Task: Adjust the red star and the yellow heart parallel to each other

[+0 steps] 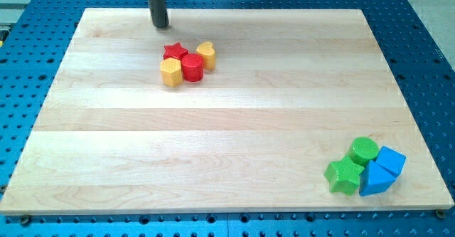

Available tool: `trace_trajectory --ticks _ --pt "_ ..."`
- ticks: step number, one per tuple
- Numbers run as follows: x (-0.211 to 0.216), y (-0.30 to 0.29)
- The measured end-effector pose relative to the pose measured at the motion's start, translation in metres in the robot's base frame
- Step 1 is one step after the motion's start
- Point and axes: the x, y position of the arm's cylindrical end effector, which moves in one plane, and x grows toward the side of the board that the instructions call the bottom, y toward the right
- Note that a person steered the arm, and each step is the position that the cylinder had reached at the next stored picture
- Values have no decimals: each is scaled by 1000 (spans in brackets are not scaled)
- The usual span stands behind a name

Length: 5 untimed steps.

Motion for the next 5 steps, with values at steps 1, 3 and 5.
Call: trace_trajectory --ticks 1,3,5 --pt "-16 29" --pt "-1 179" --pt "145 343"
